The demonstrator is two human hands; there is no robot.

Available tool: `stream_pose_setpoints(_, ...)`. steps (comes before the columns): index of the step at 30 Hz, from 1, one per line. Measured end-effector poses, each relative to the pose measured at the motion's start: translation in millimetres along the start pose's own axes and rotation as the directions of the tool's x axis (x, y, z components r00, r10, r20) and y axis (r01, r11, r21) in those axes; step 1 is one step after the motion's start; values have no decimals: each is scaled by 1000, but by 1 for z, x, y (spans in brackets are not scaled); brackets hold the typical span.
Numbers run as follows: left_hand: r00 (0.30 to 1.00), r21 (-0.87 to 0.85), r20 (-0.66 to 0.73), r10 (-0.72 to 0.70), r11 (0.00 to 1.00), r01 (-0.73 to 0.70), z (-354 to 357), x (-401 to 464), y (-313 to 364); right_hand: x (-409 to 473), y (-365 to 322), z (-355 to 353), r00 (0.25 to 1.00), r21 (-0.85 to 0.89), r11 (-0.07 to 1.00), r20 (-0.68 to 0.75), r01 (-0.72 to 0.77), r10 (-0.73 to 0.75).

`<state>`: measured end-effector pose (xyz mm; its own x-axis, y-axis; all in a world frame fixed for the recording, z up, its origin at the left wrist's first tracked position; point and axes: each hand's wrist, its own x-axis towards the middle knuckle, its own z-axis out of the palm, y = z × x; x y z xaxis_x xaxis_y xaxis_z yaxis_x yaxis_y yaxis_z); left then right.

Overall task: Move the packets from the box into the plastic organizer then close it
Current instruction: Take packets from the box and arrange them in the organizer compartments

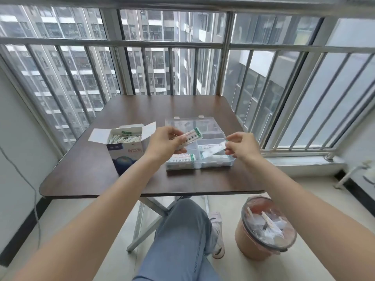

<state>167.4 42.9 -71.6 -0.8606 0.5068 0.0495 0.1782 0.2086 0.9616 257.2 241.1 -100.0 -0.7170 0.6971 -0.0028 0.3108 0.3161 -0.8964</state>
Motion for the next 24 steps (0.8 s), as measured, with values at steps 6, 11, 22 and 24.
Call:
stream_pose_setpoints(6, 1000, 11, 1, -3, 1000, 3, 4, 0, -7, 0, 8, 6, 994, -301, 948, 25, 106, -104)
stream_pose_setpoints(11, 999, -13, 35, -6, 1000, 7, 8, -1, -8, 1, 6, 10, 982, -599, 779, 91, 187, -165)
stream_pose_setpoints(22, 994, -209, 105, -36, 976, 58, 5, -10, 1, -8, -16, 9, 973, -536, 812, 140, 229, -182)
stream_pose_setpoints(24, 994, -239, 94, -52, 968, 73, 2, -12, 1, -19, -31, 8, 963, -85, 979, 215, 187, -165)
